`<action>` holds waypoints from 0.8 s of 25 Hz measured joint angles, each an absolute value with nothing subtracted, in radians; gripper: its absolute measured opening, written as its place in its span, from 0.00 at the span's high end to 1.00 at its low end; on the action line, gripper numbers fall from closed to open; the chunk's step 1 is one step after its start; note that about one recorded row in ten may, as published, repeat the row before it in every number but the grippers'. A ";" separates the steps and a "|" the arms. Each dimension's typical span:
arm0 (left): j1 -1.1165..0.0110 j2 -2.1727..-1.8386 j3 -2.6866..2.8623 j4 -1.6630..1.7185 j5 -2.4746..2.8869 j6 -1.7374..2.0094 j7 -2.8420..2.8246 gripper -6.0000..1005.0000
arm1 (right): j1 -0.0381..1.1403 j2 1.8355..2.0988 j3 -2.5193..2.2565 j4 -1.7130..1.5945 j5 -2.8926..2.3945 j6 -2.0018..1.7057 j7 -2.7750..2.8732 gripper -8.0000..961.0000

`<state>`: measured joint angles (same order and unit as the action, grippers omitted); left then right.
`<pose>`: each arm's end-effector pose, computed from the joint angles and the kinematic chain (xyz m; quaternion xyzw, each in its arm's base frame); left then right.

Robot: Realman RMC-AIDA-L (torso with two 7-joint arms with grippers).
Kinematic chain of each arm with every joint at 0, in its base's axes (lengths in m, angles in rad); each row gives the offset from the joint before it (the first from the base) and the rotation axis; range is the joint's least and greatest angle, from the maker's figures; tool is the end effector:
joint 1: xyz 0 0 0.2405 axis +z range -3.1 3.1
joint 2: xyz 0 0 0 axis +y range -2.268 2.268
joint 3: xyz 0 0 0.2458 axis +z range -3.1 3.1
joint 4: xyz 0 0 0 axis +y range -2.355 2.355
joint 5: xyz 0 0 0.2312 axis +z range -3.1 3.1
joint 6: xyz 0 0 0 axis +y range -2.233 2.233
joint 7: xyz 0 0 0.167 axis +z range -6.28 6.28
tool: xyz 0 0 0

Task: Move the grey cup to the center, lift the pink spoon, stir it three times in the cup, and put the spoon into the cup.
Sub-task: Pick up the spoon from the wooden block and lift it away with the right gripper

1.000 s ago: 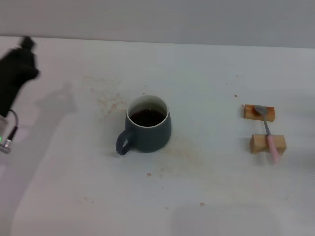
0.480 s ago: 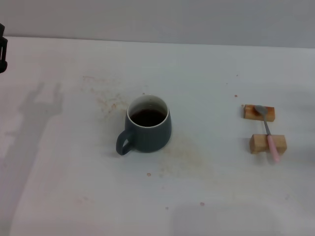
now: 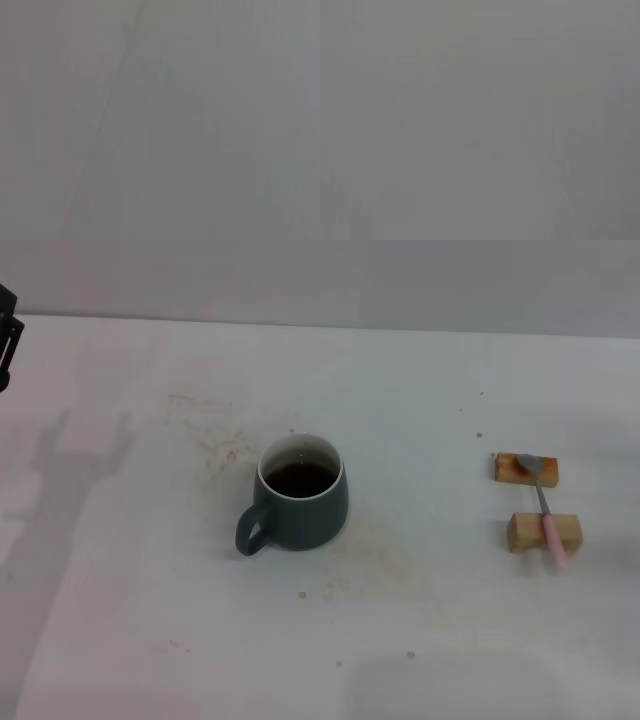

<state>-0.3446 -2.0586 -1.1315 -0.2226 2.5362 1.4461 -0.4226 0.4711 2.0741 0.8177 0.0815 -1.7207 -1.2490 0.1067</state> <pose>-0.3148 0.3369 0.0288 -0.6038 -0.2249 -0.4793 0.5959 0.3826 0.3534 0.0585 -0.4908 0.2874 0.3083 0.7625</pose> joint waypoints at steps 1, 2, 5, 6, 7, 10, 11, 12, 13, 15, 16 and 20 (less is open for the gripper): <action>-0.344 -2.059 -1.134 -0.220 2.536 1.443 -0.421 0.31 | 0.471 2.074 0.818 0.081 -1.721 -1.249 0.107 0.46; -0.344 -2.059 -1.138 -0.213 2.536 1.435 -0.415 0.30 | 0.463 2.076 0.814 0.087 -1.721 -1.261 0.105 0.46; -0.349 -2.059 -1.138 -0.201 2.536 1.428 -0.403 0.24 | 0.421 2.078 0.783 0.124 -1.724 -1.298 0.102 0.46; -0.353 -2.059 -1.139 -0.197 2.536 1.423 -0.398 0.23 | 0.407 2.078 0.767 0.134 -1.724 -1.313 0.102 0.46; -0.355 -2.059 -1.140 -0.196 2.536 1.417 -0.396 0.21 | 0.396 2.079 0.753 0.140 -1.724 -1.327 0.102 0.46; -0.376 -2.057 -1.141 -0.195 2.536 1.383 -0.394 0.18 | 0.353 2.084 0.683 0.165 -1.724 -1.397 0.101 0.46; -0.376 -2.057 -1.141 -0.195 2.536 1.383 -0.394 0.18 | 0.353 2.084 0.683 0.165 -1.724 -1.397 0.101 0.45; -0.382 -2.057 -1.141 -0.195 2.536 1.375 -0.394 0.18 | 0.339 2.084 0.665 0.186 -1.724 -1.411 0.101 0.45; -0.387 -2.057 -1.141 -0.195 2.536 1.366 -0.394 0.18 | 0.326 2.083 0.653 0.202 -1.724 -1.417 0.101 0.45; -0.395 -2.057 -1.141 -0.195 2.539 1.355 -0.394 0.18 | 0.299 2.081 0.604 0.236 -1.727 -1.433 0.101 0.45; -0.398 -2.057 -1.139 -0.195 2.542 1.350 -0.390 0.18 | 0.288 2.081 0.568 0.241 -1.730 -1.442 0.100 0.45; -0.408 -2.058 -1.134 -0.195 2.543 1.330 -0.372 0.18 | 0.259 2.084 0.463 0.241 -1.733 -1.473 0.096 0.44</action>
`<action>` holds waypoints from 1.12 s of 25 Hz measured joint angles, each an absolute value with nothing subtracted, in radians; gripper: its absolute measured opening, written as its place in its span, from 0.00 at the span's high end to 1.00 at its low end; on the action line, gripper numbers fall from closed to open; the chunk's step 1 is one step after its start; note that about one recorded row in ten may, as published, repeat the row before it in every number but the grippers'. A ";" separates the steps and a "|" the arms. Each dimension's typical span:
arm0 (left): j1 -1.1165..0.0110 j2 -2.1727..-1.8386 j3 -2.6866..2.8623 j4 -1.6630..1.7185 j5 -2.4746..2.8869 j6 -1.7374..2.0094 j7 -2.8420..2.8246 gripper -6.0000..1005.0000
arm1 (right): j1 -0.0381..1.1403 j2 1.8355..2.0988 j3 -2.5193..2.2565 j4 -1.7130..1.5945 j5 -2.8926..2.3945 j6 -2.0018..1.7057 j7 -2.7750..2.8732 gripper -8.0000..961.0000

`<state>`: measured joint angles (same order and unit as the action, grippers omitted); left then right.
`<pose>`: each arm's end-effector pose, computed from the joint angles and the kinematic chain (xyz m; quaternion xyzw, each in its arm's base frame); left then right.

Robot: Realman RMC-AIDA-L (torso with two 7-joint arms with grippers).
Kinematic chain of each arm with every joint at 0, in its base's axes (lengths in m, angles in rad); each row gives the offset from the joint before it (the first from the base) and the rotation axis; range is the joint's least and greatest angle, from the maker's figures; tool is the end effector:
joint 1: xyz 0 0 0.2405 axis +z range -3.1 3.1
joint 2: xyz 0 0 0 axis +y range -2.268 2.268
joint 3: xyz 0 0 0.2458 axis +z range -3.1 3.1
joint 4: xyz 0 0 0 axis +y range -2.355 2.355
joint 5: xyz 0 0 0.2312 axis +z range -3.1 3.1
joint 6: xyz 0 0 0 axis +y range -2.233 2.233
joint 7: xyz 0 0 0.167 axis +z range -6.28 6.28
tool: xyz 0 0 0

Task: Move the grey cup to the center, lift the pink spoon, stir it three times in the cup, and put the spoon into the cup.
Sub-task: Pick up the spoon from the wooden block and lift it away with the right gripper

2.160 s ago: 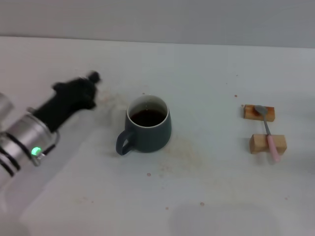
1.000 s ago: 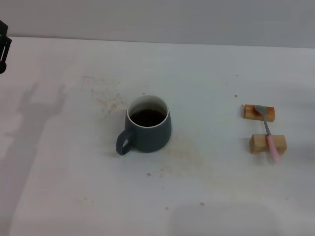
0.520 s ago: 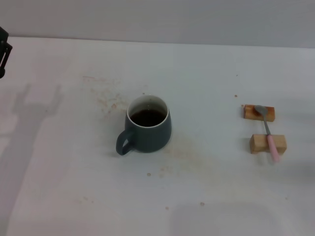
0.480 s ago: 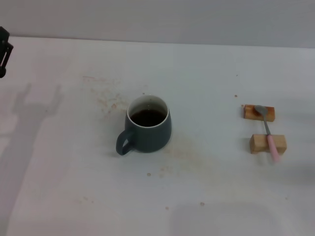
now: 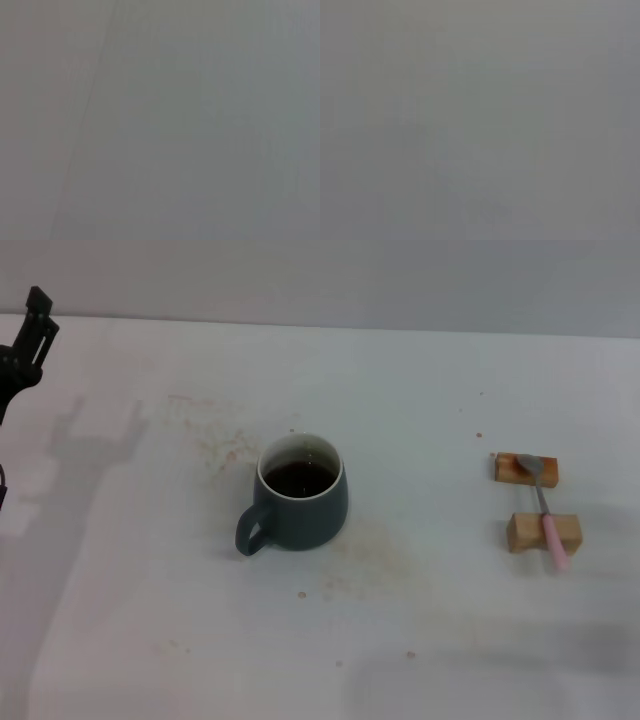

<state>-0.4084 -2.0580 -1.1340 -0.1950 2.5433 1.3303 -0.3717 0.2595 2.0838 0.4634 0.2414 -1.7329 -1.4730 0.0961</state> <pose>-0.3144 0.3598 0.0175 -0.6326 -0.2342 -0.4324 0.5983 0.3552 0.2855 0.0025 -0.5760 0.2464 0.3546 0.6941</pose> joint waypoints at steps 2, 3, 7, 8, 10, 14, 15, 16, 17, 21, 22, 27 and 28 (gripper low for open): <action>-0.410 -2.059 -1.134 -0.196 2.543 1.322 -0.371 0.18 | 0.244 2.083 0.402 0.248 -1.734 -1.503 0.096 0.42; -0.411 -2.060 -1.133 -0.196 2.543 1.316 -0.371 0.18 | 0.237 2.082 0.373 0.251 -1.734 -1.523 0.098 0.40; -0.412 -2.063 -1.130 -0.198 2.544 1.298 -0.371 0.18 | 0.204 2.081 0.272 0.272 -1.735 -1.577 0.172 0.39; -0.412 -2.064 -1.130 -0.198 2.544 1.295 -0.371 0.18 | 0.196 2.081 0.253 0.276 -1.735 -1.586 0.207 0.39; -0.413 -2.065 -1.130 -0.200 2.544 1.283 -0.371 0.18 | 0.183 2.080 0.217 0.275 -1.735 -1.595 0.272 0.39; -0.422 -2.066 -1.129 -0.203 2.545 1.257 -0.371 0.18 | 0.170 2.078 0.174 0.269 -1.735 -1.600 0.336 0.39; -0.427 -2.066 -1.129 -0.203 2.545 1.253 -0.370 0.18 | 0.169 2.078 0.166 0.268 -1.735 -1.600 0.339 0.39; -0.431 -2.066 -1.129 -0.202 2.545 1.250 -0.370 0.18 | 0.167 2.078 0.156 0.267 -1.735 -1.600 0.342 0.39; -0.434 -2.066 -1.129 -0.202 2.545 1.246 -0.370 0.18 | 0.167 2.078 0.138 0.265 -1.735 -1.600 0.341 0.39; -0.442 -2.066 -1.129 -0.205 2.545 1.240 -0.370 0.18 | 0.161 2.079 0.081 0.244 -1.735 -1.601 0.333 0.39; -0.444 -2.066 -1.129 -0.205 2.545 1.238 -0.370 0.18 | 0.158 2.079 0.071 0.240 -1.735 -1.598 0.333 0.39; -0.450 -2.066 -1.129 -0.204 2.545 1.215 -0.370 0.18 | 0.141 2.082 0.044 0.229 -1.734 -1.554 0.333 0.39; -0.450 -2.066 -1.129 -0.205 2.545 1.212 -0.370 0.18 | 0.139 2.082 0.042 0.228 -1.734 -1.545 0.333 0.39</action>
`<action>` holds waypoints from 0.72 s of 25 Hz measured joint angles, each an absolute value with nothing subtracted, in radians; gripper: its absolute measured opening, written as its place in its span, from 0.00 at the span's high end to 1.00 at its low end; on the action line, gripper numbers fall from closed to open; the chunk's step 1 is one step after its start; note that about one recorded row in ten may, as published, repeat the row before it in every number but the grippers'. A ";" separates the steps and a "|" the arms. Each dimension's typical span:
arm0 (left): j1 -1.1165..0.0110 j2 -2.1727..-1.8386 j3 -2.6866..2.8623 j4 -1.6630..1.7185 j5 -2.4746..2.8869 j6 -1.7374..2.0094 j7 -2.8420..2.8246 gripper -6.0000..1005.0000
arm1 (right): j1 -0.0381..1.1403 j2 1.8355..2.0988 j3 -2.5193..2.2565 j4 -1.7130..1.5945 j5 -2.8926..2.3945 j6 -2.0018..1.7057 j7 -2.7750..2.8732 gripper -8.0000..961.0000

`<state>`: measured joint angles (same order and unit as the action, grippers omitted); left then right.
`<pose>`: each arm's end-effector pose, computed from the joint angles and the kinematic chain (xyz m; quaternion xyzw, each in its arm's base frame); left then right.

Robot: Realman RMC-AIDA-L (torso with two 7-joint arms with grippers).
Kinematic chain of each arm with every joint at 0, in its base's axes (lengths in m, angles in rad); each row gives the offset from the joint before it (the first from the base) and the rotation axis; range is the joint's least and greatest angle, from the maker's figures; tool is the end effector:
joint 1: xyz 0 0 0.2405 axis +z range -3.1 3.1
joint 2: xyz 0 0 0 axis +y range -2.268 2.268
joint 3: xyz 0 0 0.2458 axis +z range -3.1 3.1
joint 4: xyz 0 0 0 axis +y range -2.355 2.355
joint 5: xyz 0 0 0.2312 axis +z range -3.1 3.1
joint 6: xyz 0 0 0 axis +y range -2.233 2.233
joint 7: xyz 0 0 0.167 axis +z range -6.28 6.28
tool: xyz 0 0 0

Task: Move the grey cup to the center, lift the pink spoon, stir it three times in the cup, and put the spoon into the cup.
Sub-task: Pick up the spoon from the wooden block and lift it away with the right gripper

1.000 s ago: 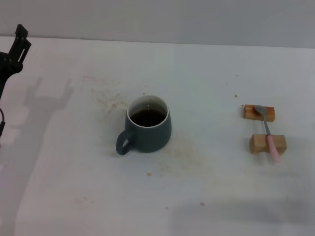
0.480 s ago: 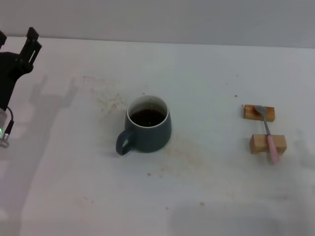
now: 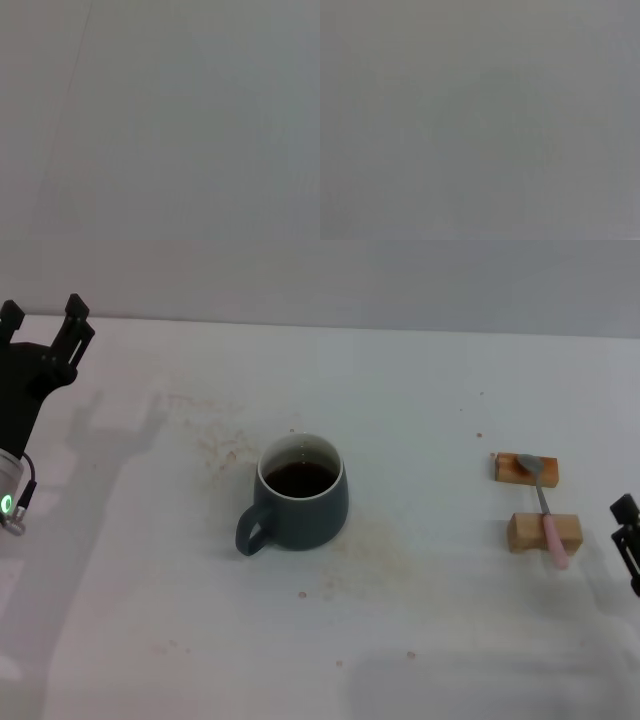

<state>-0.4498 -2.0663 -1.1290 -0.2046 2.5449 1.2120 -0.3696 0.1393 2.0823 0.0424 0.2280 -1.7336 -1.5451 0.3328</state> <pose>-0.3095 0.3774 0.0013 -0.6497 -0.2628 -0.4091 0.5844 0.3466 0.2182 -0.0524 -0.6736 0.3106 0.4013 0.5374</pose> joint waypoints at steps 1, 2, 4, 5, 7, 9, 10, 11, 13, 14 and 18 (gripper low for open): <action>-0.450 -2.066 -1.129 -0.205 2.545 1.211 -0.370 0.18 | 0.139 2.083 0.040 0.227 -1.733 -1.534 0.333 0.39; -0.450 -2.066 -1.129 -0.204 2.545 1.209 -0.370 0.18 | 0.139 2.083 0.034 0.228 -1.734 -1.525 0.333 0.39; -0.451 -2.066 -1.128 -0.204 2.545 1.207 -0.370 0.18 | 0.144 2.083 0.015 0.228 -1.734 -1.505 0.332 0.39; -0.451 -2.067 -1.127 -0.205 2.545 1.205 -0.371 0.18 | 0.147 2.083 0.001 0.228 -1.734 -1.494 0.322 0.39; -0.451 -2.067 -1.123 -0.206 2.545 1.204 -0.373 0.18 | 0.148 2.083 -0.012 0.233 -1.734 -1.479 0.280 0.39; -0.452 -2.068 -1.118 -0.206 2.545 1.194 -0.372 0.18 | 0.148 2.084 -0.017 0.242 -1.734 -1.476 0.239 0.39; -0.453 -2.068 -1.116 -0.206 2.545 1.187 -0.372 0.18 | 0.147 2.084 -0.023 0.247 -1.734 -1.475 0.222 0.39; -0.454 -2.069 -1.116 -0.207 2.545 1.178 -0.371 0.18 | 0.147 2.084 -0.028 0.250 -1.734 -1.474 0.216 0.39; -0.455 -2.069 -1.115 -0.207 2.545 1.171 -0.372 0.18 | 0.146 2.084 -0.037 0.252 -1.734 -1.470 0.209 0.39; -0.455 -2.069 -1.115 -0.207 2.545 1.171 -0.372 0.18 | 0.145 2.085 -0.038 0.252 -1.734 -1.466 0.208 0.39; -0.451 -2.070 -1.115 -0.207 2.545 1.170 -0.377 0.18 | 0.144 2.085 -0.039 0.252 -1.735 -1.430 0.204 0.39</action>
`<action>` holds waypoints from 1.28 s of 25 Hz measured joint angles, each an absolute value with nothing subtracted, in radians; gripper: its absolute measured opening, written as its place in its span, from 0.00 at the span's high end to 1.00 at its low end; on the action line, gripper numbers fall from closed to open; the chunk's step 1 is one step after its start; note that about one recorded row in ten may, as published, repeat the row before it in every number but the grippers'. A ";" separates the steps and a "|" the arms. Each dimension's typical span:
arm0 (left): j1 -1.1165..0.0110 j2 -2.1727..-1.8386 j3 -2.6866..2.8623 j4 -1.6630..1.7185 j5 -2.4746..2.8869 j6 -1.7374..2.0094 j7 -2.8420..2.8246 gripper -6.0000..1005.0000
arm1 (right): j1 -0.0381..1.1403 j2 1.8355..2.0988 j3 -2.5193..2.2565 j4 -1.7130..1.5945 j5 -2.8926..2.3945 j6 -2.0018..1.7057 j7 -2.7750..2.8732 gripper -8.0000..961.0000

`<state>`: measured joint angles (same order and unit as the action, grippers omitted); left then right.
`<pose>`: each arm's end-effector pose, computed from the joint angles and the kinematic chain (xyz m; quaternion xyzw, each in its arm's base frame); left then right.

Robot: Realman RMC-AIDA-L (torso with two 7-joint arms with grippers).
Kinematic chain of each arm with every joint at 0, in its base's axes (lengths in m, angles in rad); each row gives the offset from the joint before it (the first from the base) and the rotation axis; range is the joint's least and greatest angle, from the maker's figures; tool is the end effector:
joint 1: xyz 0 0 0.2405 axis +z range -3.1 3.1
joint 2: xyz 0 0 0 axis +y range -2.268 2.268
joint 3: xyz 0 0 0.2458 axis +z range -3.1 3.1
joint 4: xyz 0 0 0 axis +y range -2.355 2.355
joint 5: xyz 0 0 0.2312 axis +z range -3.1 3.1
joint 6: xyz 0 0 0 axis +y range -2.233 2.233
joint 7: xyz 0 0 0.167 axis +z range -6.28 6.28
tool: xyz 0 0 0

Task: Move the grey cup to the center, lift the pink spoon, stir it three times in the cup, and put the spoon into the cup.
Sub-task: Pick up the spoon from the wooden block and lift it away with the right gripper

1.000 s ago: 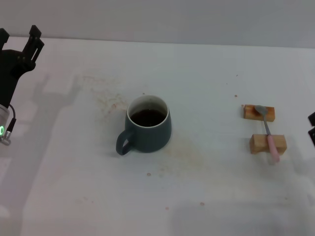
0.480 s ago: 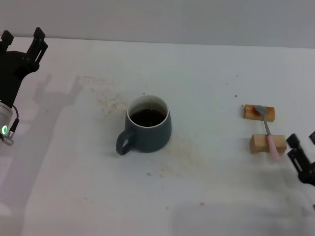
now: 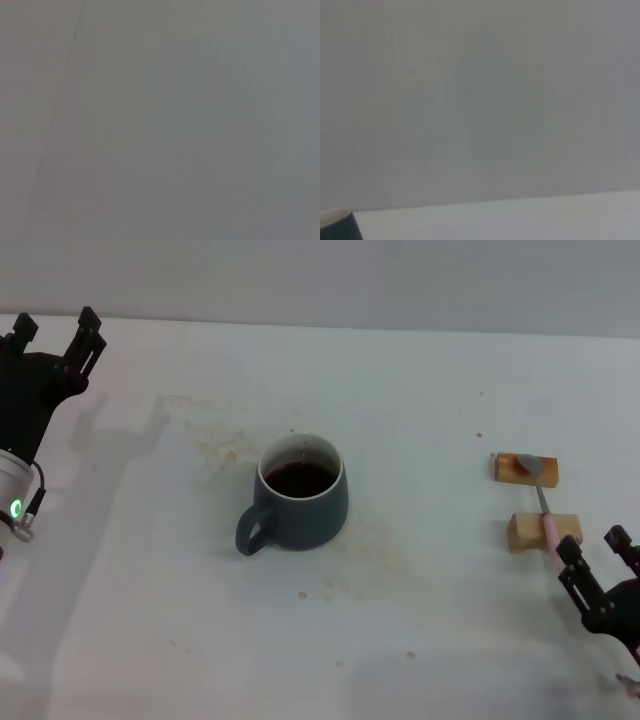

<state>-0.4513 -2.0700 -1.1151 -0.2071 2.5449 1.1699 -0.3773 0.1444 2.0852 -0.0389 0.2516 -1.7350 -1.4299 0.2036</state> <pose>-0.3118 0.3784 -0.0070 -0.6571 -0.2788 -0.3976 0.5766 0.3488 0.2119 -0.0819 -0.7296 0.3020 0.3298 0.5174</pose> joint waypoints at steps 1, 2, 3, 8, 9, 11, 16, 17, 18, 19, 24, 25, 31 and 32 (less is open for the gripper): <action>-0.451 -2.070 -1.114 -0.207 2.545 1.170 -0.378 0.18 | 0.145 2.086 -0.039 0.251 -1.735 -1.421 0.203 0.39; -0.451 -2.071 -1.114 -0.208 2.545 1.170 -0.378 0.18 | 0.146 2.086 -0.039 0.250 -1.735 -1.413 0.203 0.39; -0.449 -2.071 -1.112 -0.212 2.545 1.170 -0.379 0.18 | 0.148 2.086 -0.039 0.249 -1.735 -1.398 0.203 0.39; -0.445 -2.071 -1.097 -0.231 2.545 1.169 -0.375 0.18 | 0.154 2.086 -0.049 0.251 -1.736 -1.395 0.203 0.39; -0.445 -2.071 -1.097 -0.231 2.545 1.169 -0.375 0.18 | 0.157 2.086 -0.054 0.251 -1.739 -1.395 0.203 0.39; -0.445 -2.071 -1.095 -0.232 2.545 1.169 -0.376 0.18 | 0.163 2.086 -0.061 0.251 -1.745 -1.394 0.202 0.39; -0.445 -2.071 -1.095 -0.232 2.545 1.169 -0.379 0.18 | 0.166 2.087 -0.064 0.251 -1.747 -1.385 0.202 0.39; -0.445 -2.071 -1.095 -0.232 2.545 1.168 -0.379 0.18 | 0.166 2.087 -0.064 0.251 -1.747 -1.380 0.202 0.39; -0.444 -2.071 -1.095 -0.232 2.545 1.168 -0.379 0.18 | 0.166 2.087 -0.065 0.252 -1.747 -1.376 0.202 0.39; -0.444 -2.071 -1.095 -0.232 2.545 1.166 -0.379 0.18 | 0.166 2.087 -0.065 0.252 -1.747 -1.370 0.202 0.39; -0.444 -2.071 -1.091 -0.232 2.545 1.161 -0.379 0.18 | 0.166 2.087 -0.057 0.252 -1.743 -1.345 0.202 0.39; -0.444 -2.071 -1.091 -0.232 2.545 1.161 -0.379 0.18 | 0.166 2.087 -0.056 0.251 -1.742 -1.342 0.202 0.39; -0.445 -2.071 -1.089 -0.232 2.545 1.161 -0.380 0.18 | 0.174 2.086 -0.054 0.250 -1.740 -1.338 0.202 0.39; -0.445 -2.071 -1.089 -0.232 2.545 1.161 -0.380 0.18 | 0.177 2.086 -0.054 0.250 -1.740 -1.338 0.202 0.39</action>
